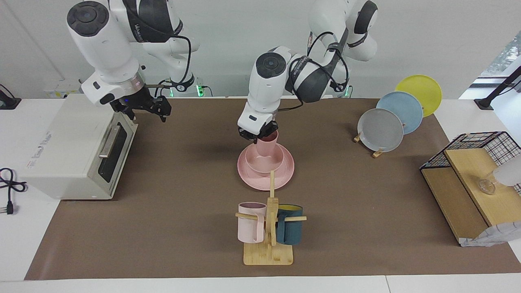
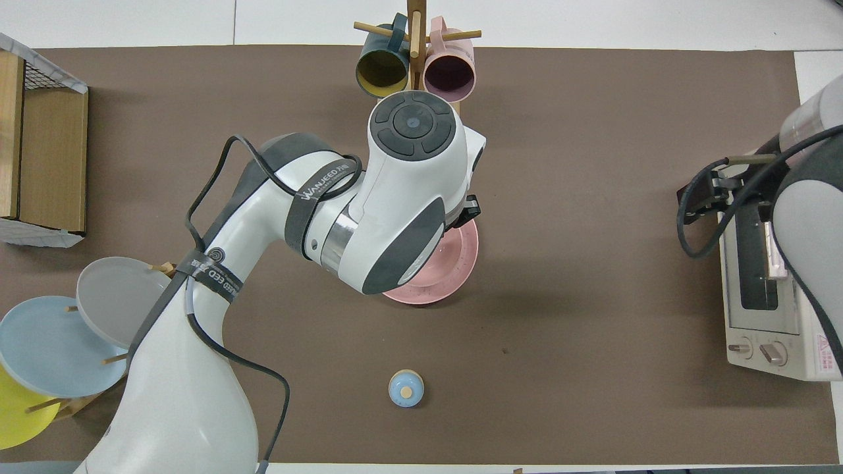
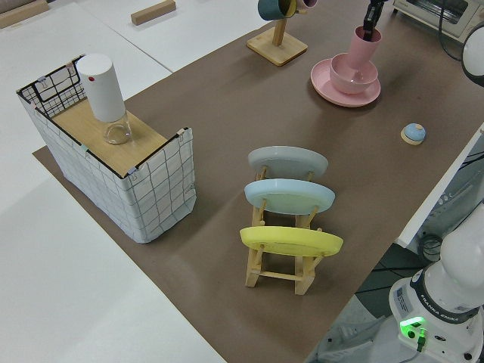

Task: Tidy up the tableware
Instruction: 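Lower the pink cup into the bowl with the left gripper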

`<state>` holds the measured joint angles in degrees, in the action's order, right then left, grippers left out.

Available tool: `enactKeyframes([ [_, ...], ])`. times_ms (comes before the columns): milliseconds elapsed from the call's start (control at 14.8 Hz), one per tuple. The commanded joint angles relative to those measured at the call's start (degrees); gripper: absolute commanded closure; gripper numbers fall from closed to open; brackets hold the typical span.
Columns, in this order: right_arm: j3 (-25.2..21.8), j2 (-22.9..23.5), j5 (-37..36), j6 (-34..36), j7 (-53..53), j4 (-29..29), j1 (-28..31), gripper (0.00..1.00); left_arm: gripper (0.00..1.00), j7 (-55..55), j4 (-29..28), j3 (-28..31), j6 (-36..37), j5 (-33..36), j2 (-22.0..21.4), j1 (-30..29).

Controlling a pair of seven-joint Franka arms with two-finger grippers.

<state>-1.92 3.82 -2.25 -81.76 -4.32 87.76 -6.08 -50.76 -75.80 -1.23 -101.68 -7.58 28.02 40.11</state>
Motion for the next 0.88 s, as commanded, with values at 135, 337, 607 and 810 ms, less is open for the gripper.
enactKeyframes([
  [135,-1.7,-5.4,0.9,-3.5,2.2,7.1,1.2,0.0,1.0,-2.1,-7.0,0.5,-6.5,-0.9,-1.1,1.1],
  [337,-1.9,-4.5,0.1,-7.5,3.0,6.2,1.2,0.0,1.0,-2.1,-8.4,0.5,-8.4,-0.9,-1.3,1.1],
  [607,-1.7,-4.1,0.1,-7.4,5.8,6.1,2.0,0.0,1.0,-2.0,-10.9,0.4,-11.3,-0.9,-1.5,1.1],
  [810,-1.7,-3.2,0.8,-6.6,5.8,4.5,2.1,0.0,1.0,-1.9,-11.6,0.5,-12.6,-0.9,-1.6,1.2],
])
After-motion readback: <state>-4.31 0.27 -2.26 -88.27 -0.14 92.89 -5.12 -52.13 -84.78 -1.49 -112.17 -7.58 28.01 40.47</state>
